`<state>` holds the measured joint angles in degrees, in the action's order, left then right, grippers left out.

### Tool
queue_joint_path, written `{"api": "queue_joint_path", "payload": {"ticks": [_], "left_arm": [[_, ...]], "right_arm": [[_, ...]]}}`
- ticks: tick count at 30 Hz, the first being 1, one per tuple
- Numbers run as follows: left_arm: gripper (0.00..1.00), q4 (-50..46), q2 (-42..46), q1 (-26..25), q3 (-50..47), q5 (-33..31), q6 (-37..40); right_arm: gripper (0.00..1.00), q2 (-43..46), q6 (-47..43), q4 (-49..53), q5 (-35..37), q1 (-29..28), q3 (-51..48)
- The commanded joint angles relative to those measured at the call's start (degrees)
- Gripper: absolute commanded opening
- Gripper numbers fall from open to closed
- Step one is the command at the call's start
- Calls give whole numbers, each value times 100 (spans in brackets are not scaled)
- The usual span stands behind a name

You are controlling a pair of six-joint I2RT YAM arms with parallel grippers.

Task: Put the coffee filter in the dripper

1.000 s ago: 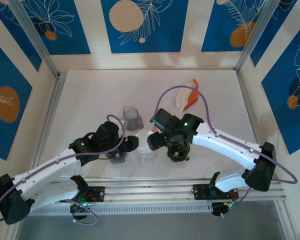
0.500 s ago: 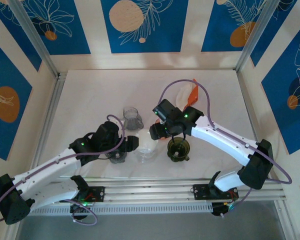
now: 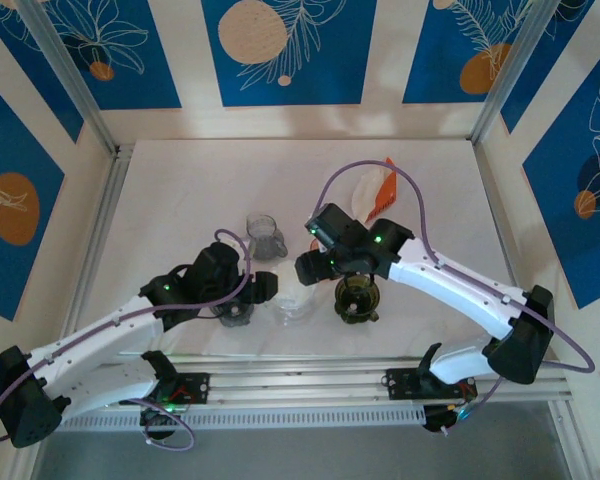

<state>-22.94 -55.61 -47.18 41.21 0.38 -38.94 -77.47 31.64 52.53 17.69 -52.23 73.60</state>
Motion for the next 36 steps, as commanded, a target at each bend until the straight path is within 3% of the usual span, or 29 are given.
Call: {"api": "queue_joint_path", "payload": {"ticks": [1,11,26,36], "left_arm": [[75,-133,-34,88,49,-46,-19],[76,-159,15,95,71,-47,-36],[88,-235,234,90,422,93,-114],[89,-642,531,90,852,-34,17]], "right_arm": [[69,272,214,62,-108,-80,-267],[66,364,389,129,-16,-134,-479],[78,461,310,101,78,-156,40],[75,673,312,281,207,-114,192]]}}
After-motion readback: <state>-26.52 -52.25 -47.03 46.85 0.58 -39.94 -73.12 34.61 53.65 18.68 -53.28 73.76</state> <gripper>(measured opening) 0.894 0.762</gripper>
